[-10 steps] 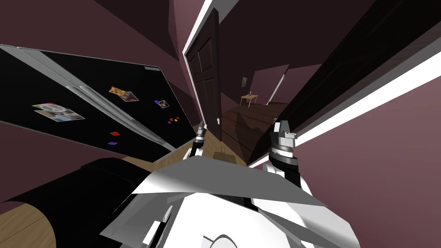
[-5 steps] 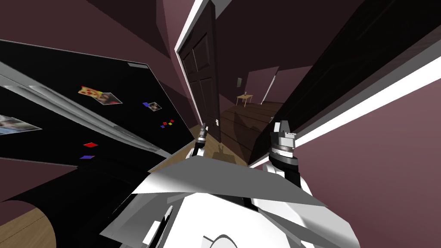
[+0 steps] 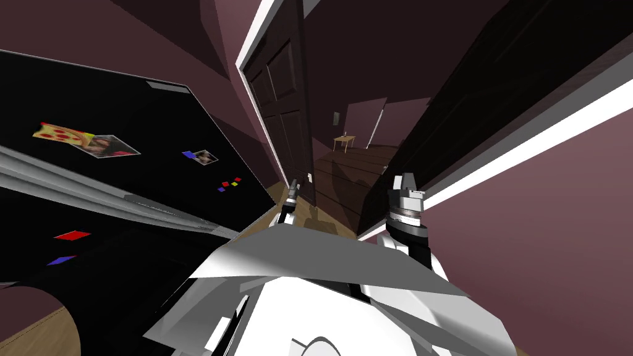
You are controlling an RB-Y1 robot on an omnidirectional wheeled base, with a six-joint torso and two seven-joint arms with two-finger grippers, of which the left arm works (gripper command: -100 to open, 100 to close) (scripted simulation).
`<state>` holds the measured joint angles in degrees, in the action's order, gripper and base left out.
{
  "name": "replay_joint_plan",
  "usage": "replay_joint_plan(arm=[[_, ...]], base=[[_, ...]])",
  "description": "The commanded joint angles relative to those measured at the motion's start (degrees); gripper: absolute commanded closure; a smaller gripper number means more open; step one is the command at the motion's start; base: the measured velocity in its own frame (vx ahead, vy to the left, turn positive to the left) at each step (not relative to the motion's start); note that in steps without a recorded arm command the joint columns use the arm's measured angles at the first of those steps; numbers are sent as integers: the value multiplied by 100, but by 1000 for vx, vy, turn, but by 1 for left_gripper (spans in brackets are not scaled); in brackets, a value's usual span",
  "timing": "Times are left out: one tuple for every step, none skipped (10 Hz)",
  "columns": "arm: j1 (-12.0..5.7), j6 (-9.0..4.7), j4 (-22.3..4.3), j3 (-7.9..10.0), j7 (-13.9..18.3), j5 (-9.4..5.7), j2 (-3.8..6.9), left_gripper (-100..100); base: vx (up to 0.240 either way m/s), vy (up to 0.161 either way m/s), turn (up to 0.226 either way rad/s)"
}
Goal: Push the door open
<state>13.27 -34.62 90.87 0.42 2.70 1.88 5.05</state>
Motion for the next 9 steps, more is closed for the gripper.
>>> replay_joint_plan(arm=[[-103,-61,-286,6,-12,-16,-2,-100],[-166,-94,-475,12,-19,-26,-2,-100],[-166,-94,-485,12,-19,-26,-2,-100],[-229,-126,-664,17,-25,-37,-4,-100],[-293,-158,-842,22,-32,-47,-7,-100],[-293,-158,-842,22,-32,-47,-7,-100],[-356,-190,-1020,27,-38,-58,-10,-100],[-419,-222,-1191,32,-45,-68,-12,-100],[-481,-253,-1372,37,-51,-78,-18,-100]], base=[[63,151,-221],[45,141,-183],[28,79,-43],[19,59,-96],[32,87,-189],[34,71,-74],[34,72,-104],[40,101,-179],[30,147,-183]])
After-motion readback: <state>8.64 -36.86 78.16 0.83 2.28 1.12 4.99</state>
